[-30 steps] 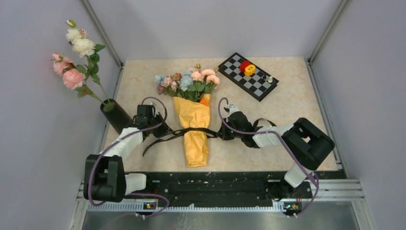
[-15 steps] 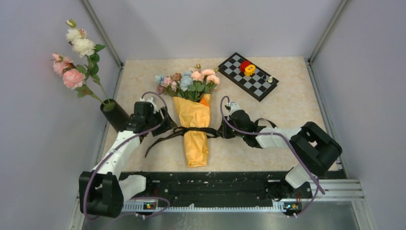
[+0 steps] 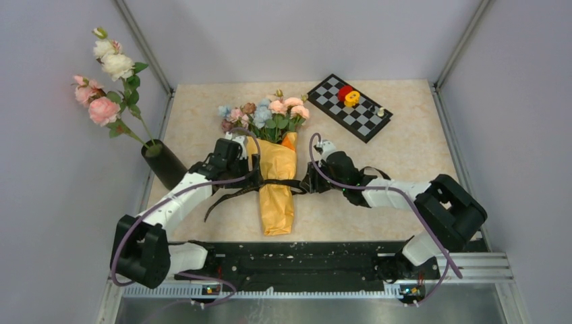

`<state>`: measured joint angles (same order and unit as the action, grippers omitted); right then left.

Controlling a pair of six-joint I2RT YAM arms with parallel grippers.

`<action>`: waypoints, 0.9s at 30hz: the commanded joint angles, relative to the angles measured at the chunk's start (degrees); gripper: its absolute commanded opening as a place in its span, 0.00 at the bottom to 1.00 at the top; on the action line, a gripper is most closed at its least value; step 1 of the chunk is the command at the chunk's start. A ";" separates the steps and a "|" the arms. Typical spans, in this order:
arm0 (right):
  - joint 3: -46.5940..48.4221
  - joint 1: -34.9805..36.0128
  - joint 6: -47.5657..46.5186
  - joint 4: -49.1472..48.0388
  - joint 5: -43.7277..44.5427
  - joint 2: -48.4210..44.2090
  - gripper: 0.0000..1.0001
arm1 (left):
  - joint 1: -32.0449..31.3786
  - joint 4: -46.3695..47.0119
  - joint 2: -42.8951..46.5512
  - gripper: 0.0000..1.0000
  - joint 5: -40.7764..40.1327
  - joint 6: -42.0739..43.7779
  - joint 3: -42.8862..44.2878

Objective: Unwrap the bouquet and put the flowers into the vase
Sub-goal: Untie the ribbon from the wrapping paper.

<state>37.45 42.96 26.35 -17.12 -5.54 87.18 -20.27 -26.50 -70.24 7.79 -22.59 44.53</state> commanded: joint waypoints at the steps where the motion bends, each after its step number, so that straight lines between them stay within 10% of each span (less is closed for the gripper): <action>1: 4.12 0.19 -2.12 -2.38 -2.78 0.58 0.43 | -0.24 3.01 -1.35 0.82 -0.46 -2.46 2.09; 27: 8.87 0.19 -4.31 -5.66 -5.72 9.58 0.42 | -0.44 14.50 -6.34 0.76 6.79 -17.01 -2.95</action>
<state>43.94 42.96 23.00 -20.29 -10.46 96.27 -20.43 -14.59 -75.92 13.89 -38.24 42.41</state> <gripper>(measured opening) 0.444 0.769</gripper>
